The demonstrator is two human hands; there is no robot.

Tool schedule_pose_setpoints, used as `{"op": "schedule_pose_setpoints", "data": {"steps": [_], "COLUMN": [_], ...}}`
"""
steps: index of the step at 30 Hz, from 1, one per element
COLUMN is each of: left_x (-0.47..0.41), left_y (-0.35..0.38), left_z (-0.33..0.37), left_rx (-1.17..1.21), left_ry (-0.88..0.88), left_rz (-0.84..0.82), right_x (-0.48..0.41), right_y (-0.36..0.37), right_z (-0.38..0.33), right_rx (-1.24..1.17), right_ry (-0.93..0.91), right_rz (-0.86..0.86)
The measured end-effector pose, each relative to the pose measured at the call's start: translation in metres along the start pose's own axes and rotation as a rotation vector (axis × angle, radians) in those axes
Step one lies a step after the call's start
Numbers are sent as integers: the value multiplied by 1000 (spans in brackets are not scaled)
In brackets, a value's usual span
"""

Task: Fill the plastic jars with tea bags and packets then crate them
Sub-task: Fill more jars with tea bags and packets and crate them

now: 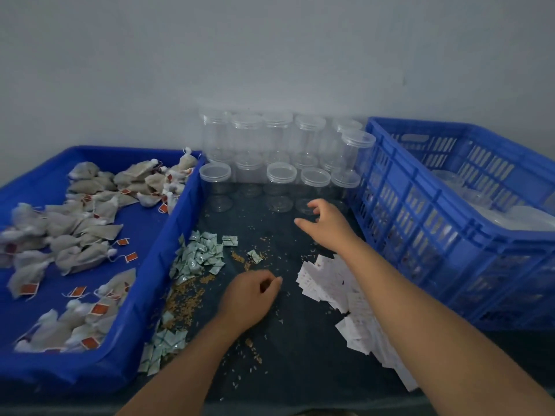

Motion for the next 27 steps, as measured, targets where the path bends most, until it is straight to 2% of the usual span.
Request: {"op": "schedule_pose_setpoints", "data": {"steps": [3, 6, 9, 13, 16, 18, 22, 27], "left_x": [-2, -5, -2, -2, -2, -2, -3, -3], "left_y": [2, 3, 5, 8, 9, 8, 7, 2], "left_z": [-12, -17, -18, -20, -21, -21, -19, -20], "left_rx": [165, 222, 207, 208, 218, 226, 239, 338], "left_ry": [-54, -81, -68, -55, -41, -36, -63, -128], "left_rz": [49, 66, 47, 27, 24, 27, 43, 50], "right_x": [-42, -77, -107, -132, -134, -125, -78, 31], "right_y": [9, 23, 38, 52, 52, 50, 33, 14], "right_z": [-27, -45, -54, -56, -56, -58, -65, -49], "right_rx": [182, 405, 456, 336, 250, 89, -392, -659], "right_ry": [-134, -259, -236, -79, -108, -147, -185, -157], "right_rz": [65, 114, 120, 153, 316, 380, 495, 568]}}
Point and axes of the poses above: each hand's wrist, its own x-axis away from the middle knuckle, its own y-axis out of the palm, z = x × y, the point moved 2 cm from there along -x, towards the middle knuckle, and after that the axes turned 8 degrees about z, right-handed, at the moved point
